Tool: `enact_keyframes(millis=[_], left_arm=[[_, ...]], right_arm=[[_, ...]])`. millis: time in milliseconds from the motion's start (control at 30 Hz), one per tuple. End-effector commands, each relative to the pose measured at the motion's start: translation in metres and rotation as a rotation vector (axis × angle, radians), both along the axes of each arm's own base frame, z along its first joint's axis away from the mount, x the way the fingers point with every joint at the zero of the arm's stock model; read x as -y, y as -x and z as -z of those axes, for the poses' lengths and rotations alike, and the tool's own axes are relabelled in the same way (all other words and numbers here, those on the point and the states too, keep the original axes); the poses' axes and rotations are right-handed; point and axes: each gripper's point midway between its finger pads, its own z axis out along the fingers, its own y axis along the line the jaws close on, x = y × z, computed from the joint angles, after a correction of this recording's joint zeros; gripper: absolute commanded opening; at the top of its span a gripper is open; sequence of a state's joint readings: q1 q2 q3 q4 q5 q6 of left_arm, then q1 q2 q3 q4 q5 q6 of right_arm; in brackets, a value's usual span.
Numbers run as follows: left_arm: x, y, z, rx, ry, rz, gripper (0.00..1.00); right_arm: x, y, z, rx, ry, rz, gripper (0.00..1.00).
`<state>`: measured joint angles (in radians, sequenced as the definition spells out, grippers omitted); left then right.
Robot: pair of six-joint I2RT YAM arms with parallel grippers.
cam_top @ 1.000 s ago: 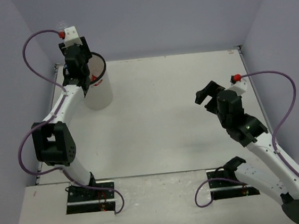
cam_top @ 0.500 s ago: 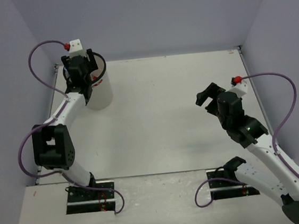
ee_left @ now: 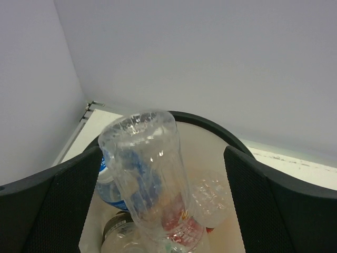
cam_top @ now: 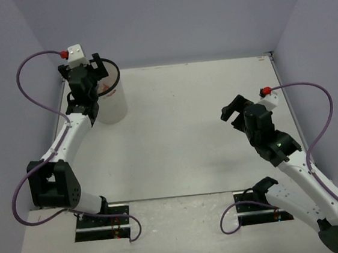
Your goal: Put the plastic bottles in the bin
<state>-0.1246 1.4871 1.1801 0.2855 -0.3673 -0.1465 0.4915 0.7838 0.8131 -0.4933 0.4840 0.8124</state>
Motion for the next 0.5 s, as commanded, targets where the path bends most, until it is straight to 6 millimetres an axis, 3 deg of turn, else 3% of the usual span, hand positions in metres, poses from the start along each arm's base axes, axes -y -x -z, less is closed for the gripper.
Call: enact_keyframes(millis=[0,300,367,467], left_arm=[[0.003,0.018,-0.056,0.109,0.052,0.037,1.00],[0.030,0.048,-0.094,0.102,0.142,0.190,1.00],[0.032,0.057,-0.097,0.098,0.162,0.202,1.00],[0.030,0.073,-0.082,0.027,0.205,0.185,1.00]], right_arm=[[0.001,-0.003,-0.003,0.007,-0.017,0.024,0.99],[0.004,-0.002,-0.003,0.010,-0.008,0.034,0.99],[0.006,-0.002,-0.001,0.010,-0.004,0.040,0.99],[0.007,-0.002,0.001,0.007,0.001,0.043,0.99]])
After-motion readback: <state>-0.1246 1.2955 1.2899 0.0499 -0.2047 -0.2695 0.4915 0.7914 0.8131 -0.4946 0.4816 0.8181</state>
